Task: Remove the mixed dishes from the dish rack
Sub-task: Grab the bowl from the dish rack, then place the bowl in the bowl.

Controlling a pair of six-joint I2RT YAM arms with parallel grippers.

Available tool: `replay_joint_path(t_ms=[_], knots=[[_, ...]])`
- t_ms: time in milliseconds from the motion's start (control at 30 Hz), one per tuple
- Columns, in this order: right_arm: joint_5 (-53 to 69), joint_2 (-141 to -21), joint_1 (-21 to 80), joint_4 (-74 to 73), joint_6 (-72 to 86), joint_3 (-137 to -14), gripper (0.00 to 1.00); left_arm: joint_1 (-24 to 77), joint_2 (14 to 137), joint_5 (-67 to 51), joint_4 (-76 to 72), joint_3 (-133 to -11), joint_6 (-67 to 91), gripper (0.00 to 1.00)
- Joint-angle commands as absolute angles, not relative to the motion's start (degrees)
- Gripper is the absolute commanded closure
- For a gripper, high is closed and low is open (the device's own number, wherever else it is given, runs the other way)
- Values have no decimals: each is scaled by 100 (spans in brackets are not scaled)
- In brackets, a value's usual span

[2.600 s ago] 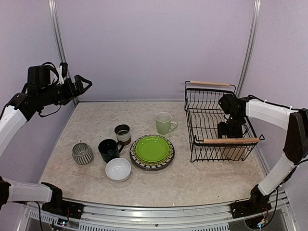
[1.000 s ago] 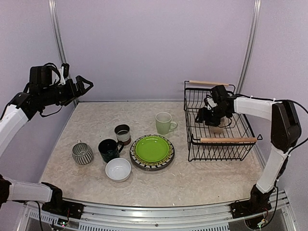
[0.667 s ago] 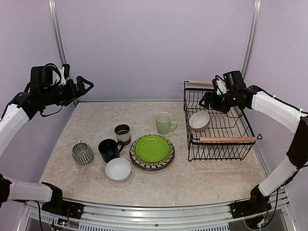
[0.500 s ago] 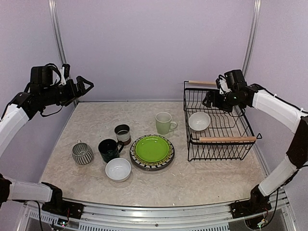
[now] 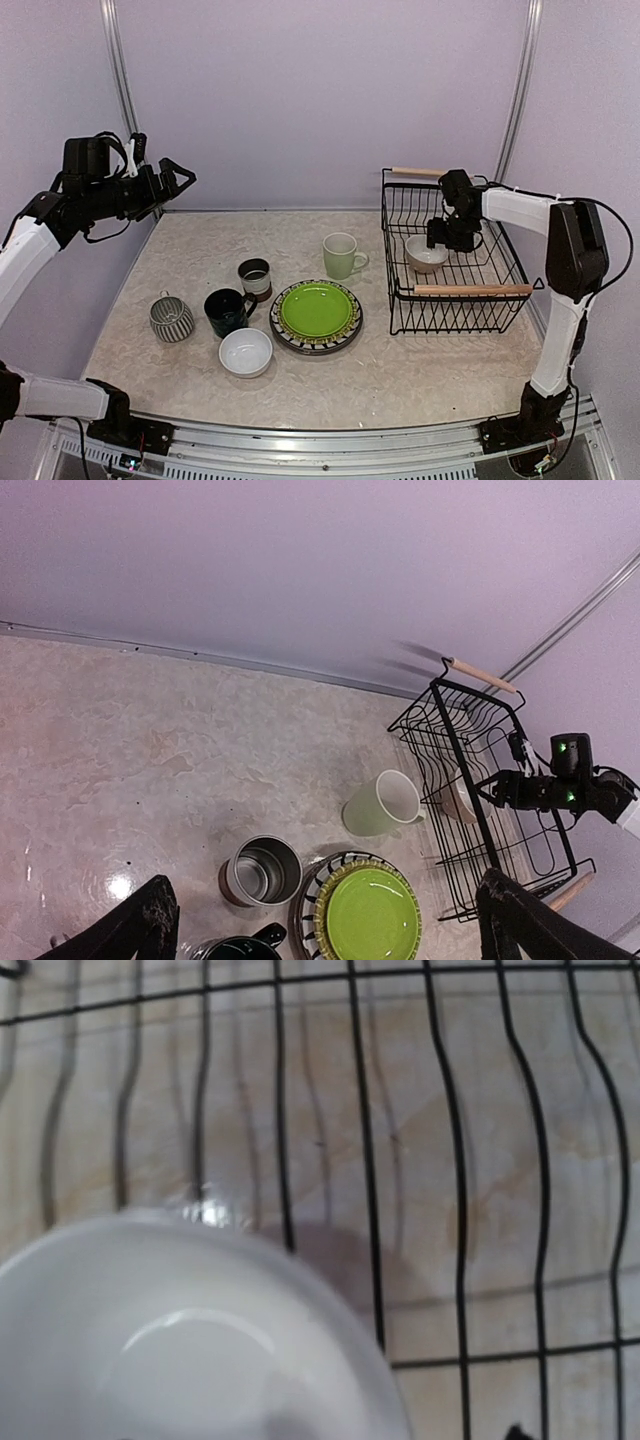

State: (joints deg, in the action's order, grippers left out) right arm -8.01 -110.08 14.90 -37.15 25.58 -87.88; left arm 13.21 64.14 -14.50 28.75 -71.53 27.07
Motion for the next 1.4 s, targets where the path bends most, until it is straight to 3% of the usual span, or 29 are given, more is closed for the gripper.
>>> replay_joint_path(t_ms=[0, 300, 433, 733, 1000, 1167, 1367], knots=[[-932, -11444, 1369, -3833, 2627, -9113, 31, 1350, 6370, -1554, 2899, -7295, 2760, 1], [-1058, -11648, 1396, -3815, 2587, -9130, 82, 1352, 6423, -1521, 2927, -7313, 2742, 1], [-1173, -11489, 1397, -3871, 2544, -9148, 98, 1339, 6433, -1512, 2936, -7321, 2733, 1], [-1454, -10486, 1405, -3895, 2495, -9146, 100, 1344, 6416, -1482, 2938, -7310, 2725, 1], [-356, -8365, 1658, -2622, 2389, -8066, 100, 1336, 6408, -1520, 2927, -7314, 2742, 1], [-131, -8121, 2526, -2659, 2071, -8283, 100, 1331, 6433, -1528, 2926, -7313, 2748, 1], [-307, -8624, 3951, -2706, 1981, -8898, 100, 1327, 6477, -1481, 2931, -7306, 2738, 1]])
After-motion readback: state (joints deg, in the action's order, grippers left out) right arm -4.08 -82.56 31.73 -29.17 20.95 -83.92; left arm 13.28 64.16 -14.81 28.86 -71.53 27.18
